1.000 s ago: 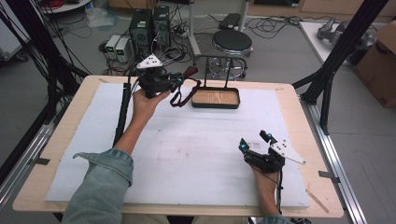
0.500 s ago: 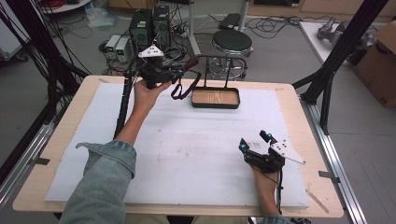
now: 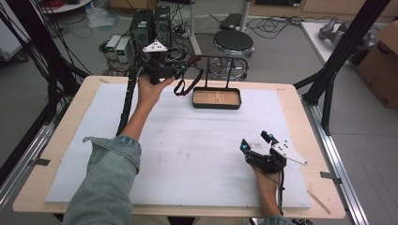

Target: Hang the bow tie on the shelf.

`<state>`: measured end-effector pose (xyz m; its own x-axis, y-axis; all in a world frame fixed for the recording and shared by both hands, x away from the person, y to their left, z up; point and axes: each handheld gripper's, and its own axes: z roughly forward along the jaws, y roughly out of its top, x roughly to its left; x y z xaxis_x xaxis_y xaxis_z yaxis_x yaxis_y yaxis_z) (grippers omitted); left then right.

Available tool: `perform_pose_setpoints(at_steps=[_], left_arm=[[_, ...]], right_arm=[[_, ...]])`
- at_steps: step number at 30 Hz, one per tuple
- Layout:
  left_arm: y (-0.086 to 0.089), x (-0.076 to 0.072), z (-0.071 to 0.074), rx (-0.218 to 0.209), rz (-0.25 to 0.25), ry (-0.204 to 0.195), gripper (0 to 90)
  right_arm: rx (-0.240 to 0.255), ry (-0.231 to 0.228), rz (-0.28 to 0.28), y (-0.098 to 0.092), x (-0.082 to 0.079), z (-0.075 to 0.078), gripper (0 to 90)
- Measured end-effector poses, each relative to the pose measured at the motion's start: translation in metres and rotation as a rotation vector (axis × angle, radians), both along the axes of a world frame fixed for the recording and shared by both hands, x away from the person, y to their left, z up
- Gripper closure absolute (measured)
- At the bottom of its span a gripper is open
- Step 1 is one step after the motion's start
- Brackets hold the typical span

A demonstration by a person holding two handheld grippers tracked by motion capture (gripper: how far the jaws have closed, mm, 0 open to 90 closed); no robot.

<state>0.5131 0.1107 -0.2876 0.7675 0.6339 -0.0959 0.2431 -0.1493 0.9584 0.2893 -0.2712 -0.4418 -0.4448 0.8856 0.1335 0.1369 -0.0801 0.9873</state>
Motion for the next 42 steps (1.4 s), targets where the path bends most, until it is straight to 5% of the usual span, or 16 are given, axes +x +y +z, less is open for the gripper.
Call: perform_pose_setpoints(at_steps=[16, 20, 33, 42], left_arm=[[-0.004, 0.025, 0.001, -0.044, 0.069, 0.013, 75.8], [0.000, 0.036, -0.004, -0.068, 0.084, 0.068, 75.8], [-0.007, 0.047, -0.029, 0.018, 0.119, 0.129, 75.1], [-0.006, 0.048, -0.040, 0.039, 0.127, 0.145, 74.8]], right_arm=[[0.003, 0.003, 0.006, 0.000, 0.000, 0.000, 11.3], [0.004, 0.002, 0.007, 0.000, 0.000, 0.000, 11.3], [0.005, 0.007, 0.011, 0.000, 0.000, 0.000, 11.3], [0.002, 0.004, 0.013, 0.000, 0.000, 0.000, 11.3]])
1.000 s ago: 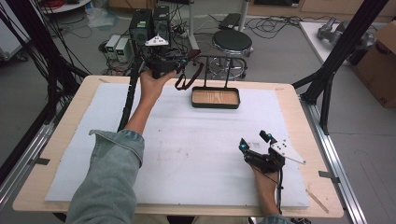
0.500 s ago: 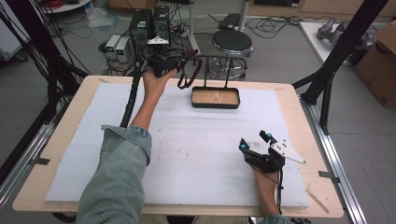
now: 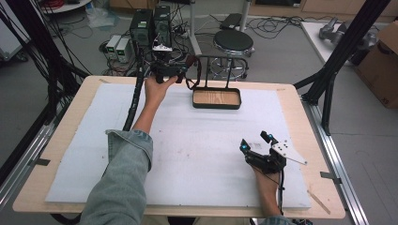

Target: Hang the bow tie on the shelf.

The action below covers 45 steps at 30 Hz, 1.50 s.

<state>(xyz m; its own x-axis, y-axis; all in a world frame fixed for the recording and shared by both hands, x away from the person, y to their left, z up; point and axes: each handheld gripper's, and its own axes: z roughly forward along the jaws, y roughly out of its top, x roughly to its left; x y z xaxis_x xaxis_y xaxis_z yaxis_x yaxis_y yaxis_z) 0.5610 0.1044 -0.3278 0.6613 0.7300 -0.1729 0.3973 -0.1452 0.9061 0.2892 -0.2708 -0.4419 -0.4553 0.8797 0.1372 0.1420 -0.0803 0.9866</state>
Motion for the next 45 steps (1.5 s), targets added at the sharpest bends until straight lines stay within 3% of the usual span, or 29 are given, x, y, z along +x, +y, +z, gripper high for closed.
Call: perform_pose_setpoints(at_steps=[9, 20, 22, 27, 32, 38, 41, 45], left_arm=[[0.002, 0.000, -0.004, 0.008, -0.009, 0.001, 71.3], [0.013, -0.011, 0.003, 0.040, -0.045, -0.023, 52.9], [0.020, -0.020, 0.006, 0.062, -0.061, -0.043, 50.6], [0.032, -0.034, 0.013, 0.051, -0.073, -0.072, 45.6], [0.051, -0.058, 0.020, 0.119, -0.091, -0.132, 35.7], [0.072, -0.079, 0.024, 0.088, -0.080, -0.135, 29.2], [0.089, -0.097, 0.029, 0.078, -0.039, -0.167, 22.7], [0.106, -0.114, 0.032, 0.043, -0.037, -0.203, 20.7]], right_arm=[[0.000, 0.000, 0.001, 0.000, 0.000, 0.000, 11.3], [-0.003, 0.000, -0.003, 0.000, 0.000, 0.000, 11.3], [-0.002, 0.000, -0.003, 0.000, 0.000, 0.000, 11.3], [-0.005, -0.001, -0.008, 0.000, 0.000, 0.000, 11.3], [-0.009, -0.002, -0.010, 0.001, 0.000, 0.000, 11.3], [-0.015, -0.003, -0.008, 0.001, 0.000, 0.000, 11.3], [-0.011, 0.003, -0.007, 0.001, -0.001, 0.000, 11.3], [-0.015, -0.002, -0.008, 0.001, 0.000, 0.000, 11.3]])
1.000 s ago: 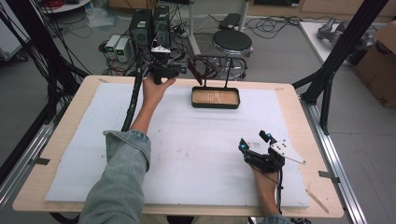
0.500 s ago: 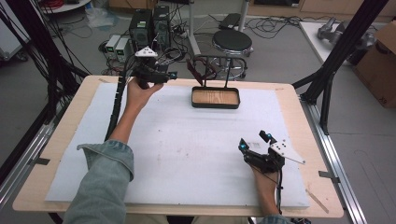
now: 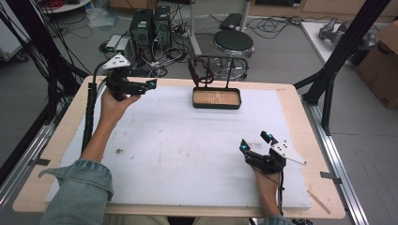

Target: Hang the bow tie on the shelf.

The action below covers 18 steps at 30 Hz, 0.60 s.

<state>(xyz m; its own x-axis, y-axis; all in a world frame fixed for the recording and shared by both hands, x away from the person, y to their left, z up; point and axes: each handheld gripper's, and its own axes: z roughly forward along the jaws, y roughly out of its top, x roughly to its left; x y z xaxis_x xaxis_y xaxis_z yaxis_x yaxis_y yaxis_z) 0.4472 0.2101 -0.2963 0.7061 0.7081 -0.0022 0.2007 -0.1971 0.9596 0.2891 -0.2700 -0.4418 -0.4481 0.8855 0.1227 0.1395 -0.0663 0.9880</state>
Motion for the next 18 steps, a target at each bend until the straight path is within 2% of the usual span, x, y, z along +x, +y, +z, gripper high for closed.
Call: perform_pose_setpoints(at_steps=[3, 4, 5, 6, 8, 9, 11, 15, 16, 18], left_arm=[[0.007, -0.009, 0.001, -0.008, 0.000, -0.014, 19.5], [0.013, -0.018, 0.002, 0.001, 0.003, -0.029, 19.5], [0.013, -0.018, 0.002, 0.001, 0.003, -0.029, 19.2], [0.017, -0.025, 0.001, 0.015, 0.012, -0.043, 19.2], [0.025, -0.037, -0.001, 0.006, 0.013, -0.045, 17.2], [0.025, -0.037, -0.001, 0.006, 0.013, -0.045, 17.0], [0.035, -0.052, -0.004, 0.002, 0.017, -0.052, 16.3], [0.045, -0.072, -0.009, 0.010, 0.016, -0.054, 16.2], [0.045, -0.072, -0.009, 0.010, 0.016, -0.054, 16.2], [0.049, -0.087, -0.014, 0.029, 0.021, -0.056, 15.7]], right_arm=[[0.003, 0.005, 0.001, 0.000, 0.000, 0.000, 11.3], [0.000, 0.005, 0.001, 0.000, 0.000, 0.000, 11.3], [0.000, 0.005, 0.001, 0.000, 0.000, 0.000, 11.3], [0.001, 0.007, 0.002, 0.000, -0.001, 0.000, 11.3], [0.000, 0.007, 0.002, 0.001, -0.001, 0.000, 11.3], [0.001, 0.007, 0.001, 0.001, -0.001, 0.000, 11.3], [0.000, 0.006, 0.001, 0.001, -0.001, 0.000, 11.2], [-0.001, 0.007, -0.004, 0.001, 0.000, 0.000, 11.3], [-0.002, 0.006, -0.005, 0.001, 0.000, 0.000, 11.3], [-0.004, 0.007, -0.006, 0.001, 0.000, 0.000, 11.3]])
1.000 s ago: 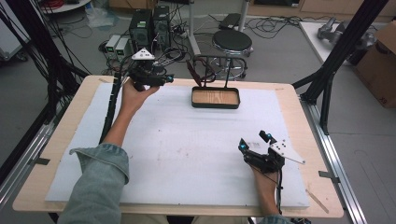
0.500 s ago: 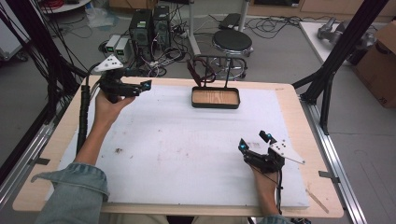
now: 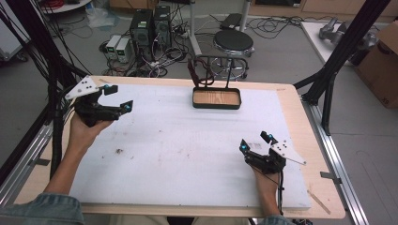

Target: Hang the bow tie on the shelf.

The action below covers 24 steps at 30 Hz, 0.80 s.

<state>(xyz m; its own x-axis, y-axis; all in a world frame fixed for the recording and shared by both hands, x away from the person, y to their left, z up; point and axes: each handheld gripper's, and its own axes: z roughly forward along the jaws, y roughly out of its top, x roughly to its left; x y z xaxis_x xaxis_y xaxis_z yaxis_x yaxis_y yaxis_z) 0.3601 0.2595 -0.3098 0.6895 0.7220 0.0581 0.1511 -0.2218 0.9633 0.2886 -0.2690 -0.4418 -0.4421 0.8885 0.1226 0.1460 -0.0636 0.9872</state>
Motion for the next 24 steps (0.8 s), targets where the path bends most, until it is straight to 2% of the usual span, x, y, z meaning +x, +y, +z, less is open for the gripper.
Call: perform_pose_setpoints(at_steps=[1, 2, 3, 4, 11, 14, 15, 18, 21, 24], left_arm=[[0.000, 0.000, 0.000, 0.000, 0.000, 0.000, 15.1], [0.003, -0.010, -0.004, 0.018, 0.000, -0.010, 14.9], [0.003, -0.010, -0.004, 0.018, 0.000, -0.010, 14.6], [0.007, -0.020, -0.008, 0.029, 0.005, -0.020, 14.1], [0.021, -0.042, -0.023, 0.032, 0.033, -0.029, 14.1], [0.027, -0.050, -0.035, 0.032, 0.056, -0.013, 14.1], [0.027, -0.050, -0.035, 0.032, 0.056, -0.013, 14.1], [0.031, -0.055, -0.051, 0.040, 0.086, 0.006, 14.1], [0.033, -0.058, -0.057, 0.049, 0.100, 0.012, 14.1], [0.034, -0.062, -0.072, 0.049, 0.117, 0.032, 14.1]], right_arm=[[-0.001, 0.000, -0.001, 0.000, 0.000, 0.000, 11.3], [-0.001, 0.000, -0.001, 0.000, 0.000, 0.000, 11.3], [-0.001, 0.000, -0.001, 0.000, 0.000, 0.000, 11.3], [0.000, 0.001, -0.003, 0.000, 0.000, 0.000, 11.3], [-0.008, -0.004, -0.003, 0.000, 0.001, 0.000, 11.3], [-0.009, -0.003, -0.004, 0.000, 0.001, 0.000, 11.3], [-0.009, -0.003, -0.004, 0.000, 0.001, 0.000, 11.3], [-0.010, -0.002, -0.002, 0.000, 0.001, 0.000, 11.3], [-0.011, -0.003, -0.002, 0.000, 0.001, 0.000, 11.3], [-0.007, 0.003, -0.001, 0.001, 0.000, 0.000, 11.3]])
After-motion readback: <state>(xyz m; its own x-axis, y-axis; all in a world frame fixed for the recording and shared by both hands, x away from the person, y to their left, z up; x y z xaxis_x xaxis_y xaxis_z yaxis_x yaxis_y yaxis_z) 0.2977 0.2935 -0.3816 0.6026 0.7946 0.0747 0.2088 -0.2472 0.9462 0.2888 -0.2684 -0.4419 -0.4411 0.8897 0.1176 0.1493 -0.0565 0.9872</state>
